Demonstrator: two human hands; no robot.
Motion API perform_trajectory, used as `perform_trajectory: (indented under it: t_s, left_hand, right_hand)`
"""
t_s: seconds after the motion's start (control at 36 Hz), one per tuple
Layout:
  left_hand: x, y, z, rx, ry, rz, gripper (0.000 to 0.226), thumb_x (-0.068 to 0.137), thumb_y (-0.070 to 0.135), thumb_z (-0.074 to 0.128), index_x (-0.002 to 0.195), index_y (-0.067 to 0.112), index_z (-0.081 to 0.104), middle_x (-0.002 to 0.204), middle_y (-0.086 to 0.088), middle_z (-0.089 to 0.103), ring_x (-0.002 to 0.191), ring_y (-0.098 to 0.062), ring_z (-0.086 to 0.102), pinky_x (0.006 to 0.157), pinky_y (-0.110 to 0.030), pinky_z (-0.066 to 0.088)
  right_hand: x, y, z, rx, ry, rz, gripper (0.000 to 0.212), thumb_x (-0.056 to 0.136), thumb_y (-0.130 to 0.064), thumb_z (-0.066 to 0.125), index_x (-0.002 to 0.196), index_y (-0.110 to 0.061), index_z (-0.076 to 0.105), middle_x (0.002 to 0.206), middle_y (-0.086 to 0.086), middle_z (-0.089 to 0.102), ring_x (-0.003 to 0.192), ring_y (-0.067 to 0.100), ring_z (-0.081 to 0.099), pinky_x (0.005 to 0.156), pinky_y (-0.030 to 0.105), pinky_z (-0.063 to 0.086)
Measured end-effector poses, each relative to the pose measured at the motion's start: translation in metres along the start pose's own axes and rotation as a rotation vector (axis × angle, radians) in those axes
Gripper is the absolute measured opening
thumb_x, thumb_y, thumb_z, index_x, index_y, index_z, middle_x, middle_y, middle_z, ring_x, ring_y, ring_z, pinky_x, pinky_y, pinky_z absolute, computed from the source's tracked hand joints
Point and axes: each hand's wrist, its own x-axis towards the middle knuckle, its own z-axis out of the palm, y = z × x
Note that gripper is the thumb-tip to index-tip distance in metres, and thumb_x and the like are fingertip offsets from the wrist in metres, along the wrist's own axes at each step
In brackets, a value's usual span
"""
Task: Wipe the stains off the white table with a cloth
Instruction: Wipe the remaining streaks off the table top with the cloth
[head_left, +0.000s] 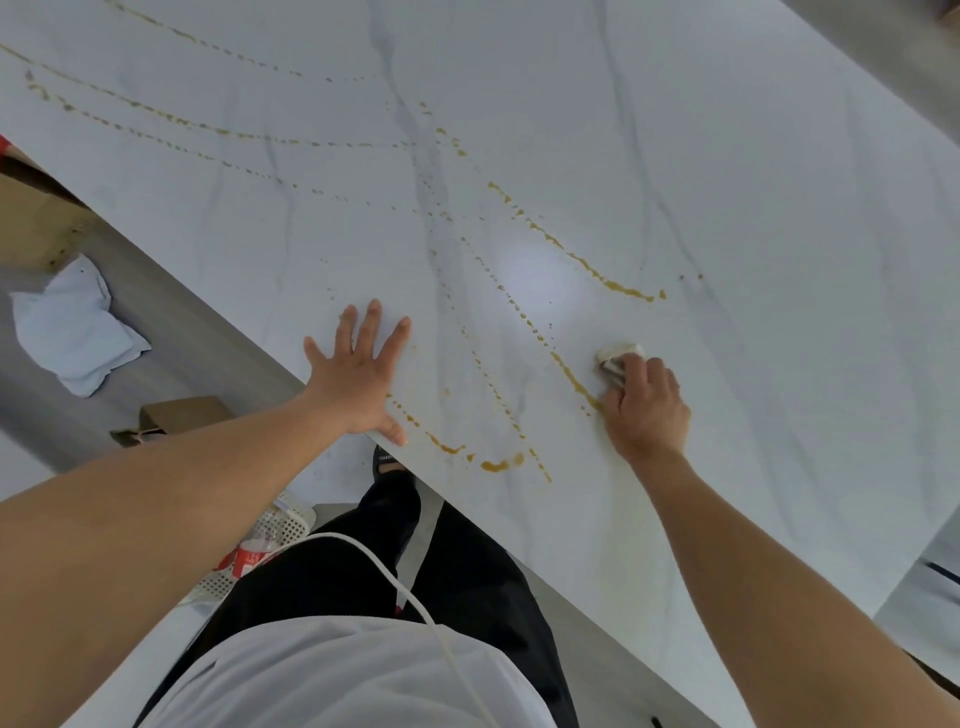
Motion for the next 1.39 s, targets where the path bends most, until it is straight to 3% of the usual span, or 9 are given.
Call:
perform_trajectory:
  t_s: [0.14,0.33,0.53,0.64,0.72,0.92,1.08,1.28,1.39]
  left_hand:
    - [0.000,-0.001,0.000,0.000,0.000,-0.001,0.163,0.054,0.079,0.083,0.144,0.035,-0.046,0.151,-0.006,-0.054,0.148,-0.038,-0.037,0.115,-0.077,0.007]
    - [-0.001,-0.002,0.001,-0.008,0.006,0.007,0.163,0.053,0.079,0.083,0.146,0.035,-0.044,0.151,-0.006,-0.054,0.148,-0.038,-0.037,0.114,-0.078,0.007]
    - [-0.001,-0.003,0.001,-0.007,0.013,0.014,0.162,0.054,0.079,0.083,0.148,0.034,-0.042,0.153,-0.007,-0.052,0.148,-0.038,-0.037,0.114,-0.078,0.006]
    - [-0.001,-0.003,0.003,-0.003,0.024,0.015,0.163,0.053,0.079,0.083,0.149,0.035,-0.040,0.153,-0.006,-0.051,0.148,-0.037,-0.036,0.114,-0.079,0.007]
    - [0.000,-0.004,0.004,-0.001,0.034,0.020,0.162,0.052,0.080,0.083,0.149,0.034,-0.039,0.154,-0.006,-0.051,0.149,-0.037,-0.035,0.114,-0.079,0.008]
    - [0.000,-0.006,0.006,0.006,0.043,0.029,0.161,0.054,0.080,0.082,0.149,0.034,-0.039,0.154,-0.007,-0.051,0.149,-0.038,-0.034,0.114,-0.079,0.008]
    - [-0.001,-0.006,0.007,0.009,0.054,0.033,0.160,0.054,0.080,0.082,0.150,0.035,-0.038,0.155,-0.007,-0.050,0.149,-0.037,-0.034,0.115,-0.078,0.008]
    - [0.001,-0.007,0.009,0.013,0.054,0.033,0.160,0.054,0.081,0.081,0.150,0.034,-0.038,0.155,-0.007,-0.050,0.149,-0.038,-0.034,0.114,-0.079,0.009]
    - [0.002,-0.007,0.009,0.019,0.053,0.038,0.160,0.055,0.081,0.081,0.149,0.034,-0.039,0.154,-0.007,-0.050,0.149,-0.038,-0.034,0.114,-0.079,0.010]
  right_hand:
    - [-0.013,0.005,0.003,-0.068,-0.073,-0.331,0.027,0.085,-0.030,0.040,0.101,-0.015,0.057,0.091,0.003,0.053,0.079,0.030,0.056,0.049,0.028,0.033]
    - [-0.007,-0.009,0.001,0.067,-0.017,0.135,0.028,0.088,-0.016,0.054,0.115,-0.012,0.054,0.101,0.008,0.055,0.093,0.032,0.054,0.060,0.035,0.039]
    - [-0.027,-0.013,0.007,-0.059,-0.130,-0.360,0.024,0.085,-0.027,0.044,0.102,-0.016,0.056,0.092,0.001,0.054,0.081,0.028,0.057,0.049,0.028,0.034]
    - [-0.017,-0.013,0.004,0.049,-0.084,-0.032,0.025,0.088,-0.020,0.052,0.113,-0.018,0.054,0.100,0.002,0.055,0.095,0.028,0.056,0.065,0.036,0.046]
    - [-0.024,-0.023,0.006,0.057,-0.022,0.108,0.027,0.088,-0.017,0.052,0.114,-0.012,0.054,0.101,0.008,0.055,0.097,0.032,0.053,0.062,0.037,0.042]
    - [-0.043,-0.023,0.011,-0.089,-0.162,-0.412,0.026,0.084,-0.028,0.043,0.103,-0.017,0.058,0.093,0.000,0.054,0.082,0.028,0.057,0.049,0.028,0.033]
    - [-0.035,-0.031,0.010,0.032,-0.043,0.061,0.027,0.089,-0.016,0.053,0.115,-0.012,0.054,0.104,0.007,0.056,0.098,0.032,0.053,0.063,0.035,0.038]
    - [-0.060,-0.038,0.021,-0.073,-0.161,-0.315,0.021,0.084,-0.023,0.056,0.103,-0.014,0.055,0.094,0.002,0.054,0.083,0.028,0.055,0.048,0.029,0.034]
    - [-0.055,-0.042,0.020,0.071,-0.094,-0.025,0.024,0.087,-0.018,0.052,0.111,-0.017,0.054,0.100,0.001,0.055,0.093,0.027,0.054,0.061,0.033,0.041]
